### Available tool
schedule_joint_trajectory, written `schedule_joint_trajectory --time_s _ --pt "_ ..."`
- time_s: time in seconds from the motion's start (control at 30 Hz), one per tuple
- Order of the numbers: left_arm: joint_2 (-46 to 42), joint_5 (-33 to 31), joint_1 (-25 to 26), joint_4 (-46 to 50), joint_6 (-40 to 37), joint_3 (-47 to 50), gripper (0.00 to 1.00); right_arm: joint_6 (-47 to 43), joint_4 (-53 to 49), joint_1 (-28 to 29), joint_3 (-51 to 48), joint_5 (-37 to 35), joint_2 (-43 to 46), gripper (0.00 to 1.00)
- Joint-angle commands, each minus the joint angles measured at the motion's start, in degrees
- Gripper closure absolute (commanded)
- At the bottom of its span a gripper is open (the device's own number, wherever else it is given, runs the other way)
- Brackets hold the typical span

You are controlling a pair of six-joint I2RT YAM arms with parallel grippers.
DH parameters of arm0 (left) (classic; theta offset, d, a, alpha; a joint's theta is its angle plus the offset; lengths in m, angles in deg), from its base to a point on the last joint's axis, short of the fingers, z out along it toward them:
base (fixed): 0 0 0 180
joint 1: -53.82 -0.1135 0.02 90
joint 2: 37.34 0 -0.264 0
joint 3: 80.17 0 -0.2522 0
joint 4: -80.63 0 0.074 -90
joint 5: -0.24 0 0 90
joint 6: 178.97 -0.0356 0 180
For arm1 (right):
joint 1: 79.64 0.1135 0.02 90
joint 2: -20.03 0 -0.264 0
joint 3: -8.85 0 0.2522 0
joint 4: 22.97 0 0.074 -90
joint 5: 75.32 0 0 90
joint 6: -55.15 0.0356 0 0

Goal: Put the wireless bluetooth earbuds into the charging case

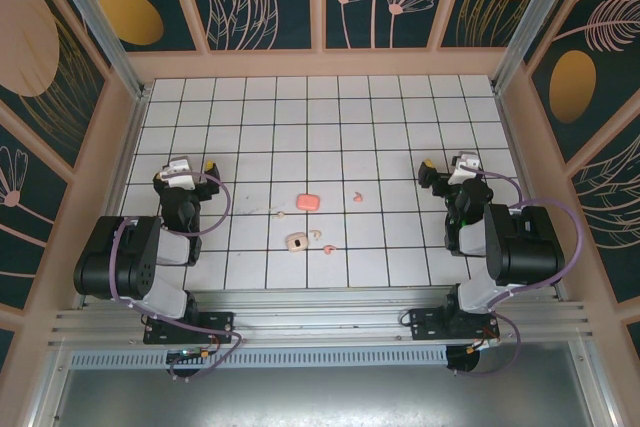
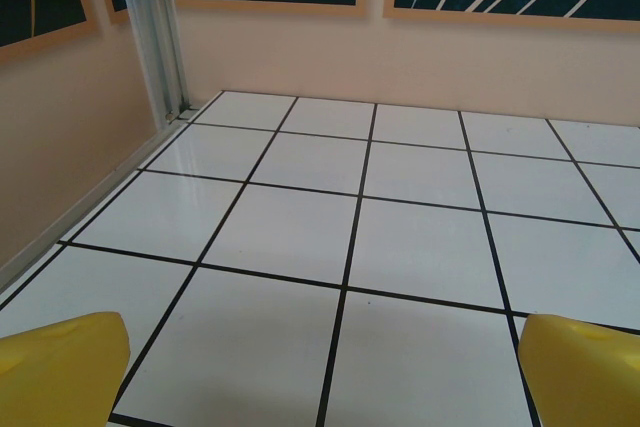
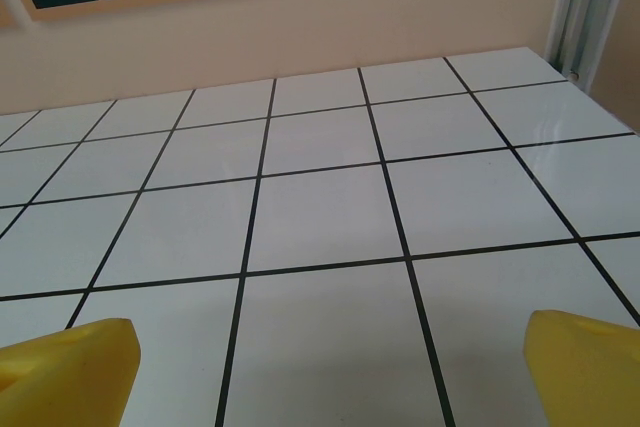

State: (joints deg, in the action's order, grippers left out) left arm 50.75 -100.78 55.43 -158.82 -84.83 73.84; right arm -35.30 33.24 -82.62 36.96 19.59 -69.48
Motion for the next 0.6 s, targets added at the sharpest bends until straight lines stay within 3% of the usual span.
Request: schedule_joint_trajectory --time_s 0.0,0.1,0.2,0.33,0.57 --pt "-1.5 -0.6 -0.4 -0.1 0.6 -0.9 0.01 1.1 0.7 0.5 -0.6 -1.4 1.4 0.01" --pt "-6.8 -0.3 -0.4 8.9 0.7 -3.3 0.03 0.6 -5.8 0.5 1.8 -0.5 4.5 0.01" --pt "-13.0 3.1 -0.3 19.8 0.6 -6.7 0.08 2.3 -27.2 1.1 9.7 0.2 11.9 0.01" --pt "-18.6 10.4 -0.1 31.3 5.9 -11.5 0.16 3.9 -48.7 4.2 19.4 -1.2 17.4 0.01" --pt "-20.9 12.4 4.3 58.8 14.3 -24.6 0.22 9.3 -80.7 18.3 35.9 -0.9 17.5 0.01"
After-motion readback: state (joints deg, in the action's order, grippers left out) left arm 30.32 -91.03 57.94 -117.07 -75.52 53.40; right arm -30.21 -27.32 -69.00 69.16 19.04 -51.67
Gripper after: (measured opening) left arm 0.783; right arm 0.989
